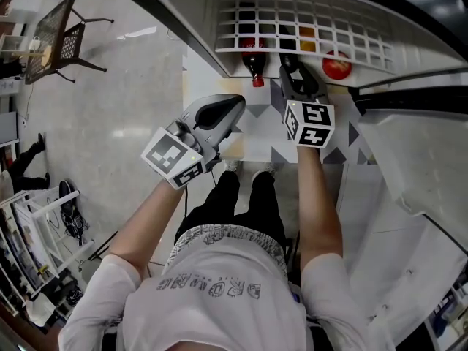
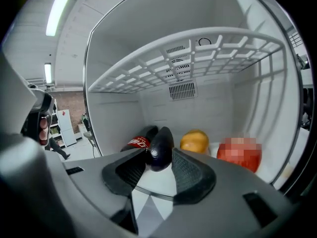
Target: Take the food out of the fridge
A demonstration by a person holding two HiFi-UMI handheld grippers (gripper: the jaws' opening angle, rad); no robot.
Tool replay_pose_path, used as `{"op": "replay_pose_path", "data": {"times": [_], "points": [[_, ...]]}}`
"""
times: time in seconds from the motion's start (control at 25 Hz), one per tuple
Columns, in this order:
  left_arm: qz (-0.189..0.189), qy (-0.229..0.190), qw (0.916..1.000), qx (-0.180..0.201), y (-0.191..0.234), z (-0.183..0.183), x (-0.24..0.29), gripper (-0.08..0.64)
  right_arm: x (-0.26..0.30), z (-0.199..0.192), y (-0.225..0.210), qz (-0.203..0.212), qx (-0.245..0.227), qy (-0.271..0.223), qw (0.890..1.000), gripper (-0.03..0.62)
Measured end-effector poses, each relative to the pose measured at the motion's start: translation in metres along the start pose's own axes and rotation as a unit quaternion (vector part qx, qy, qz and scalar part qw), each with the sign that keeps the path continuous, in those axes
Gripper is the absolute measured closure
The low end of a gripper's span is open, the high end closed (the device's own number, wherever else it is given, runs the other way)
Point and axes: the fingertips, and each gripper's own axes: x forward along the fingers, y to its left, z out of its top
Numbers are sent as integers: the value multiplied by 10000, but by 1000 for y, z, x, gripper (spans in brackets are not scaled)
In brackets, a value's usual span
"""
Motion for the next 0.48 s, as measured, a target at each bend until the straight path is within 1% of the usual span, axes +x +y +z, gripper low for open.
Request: {"op": "replay_pose_path", "data": {"times": [0.48], "points": [[-177,-155,9996,137,-10,23,-4,552,-41,19,2,-87,62,-106,9999,439]]}}
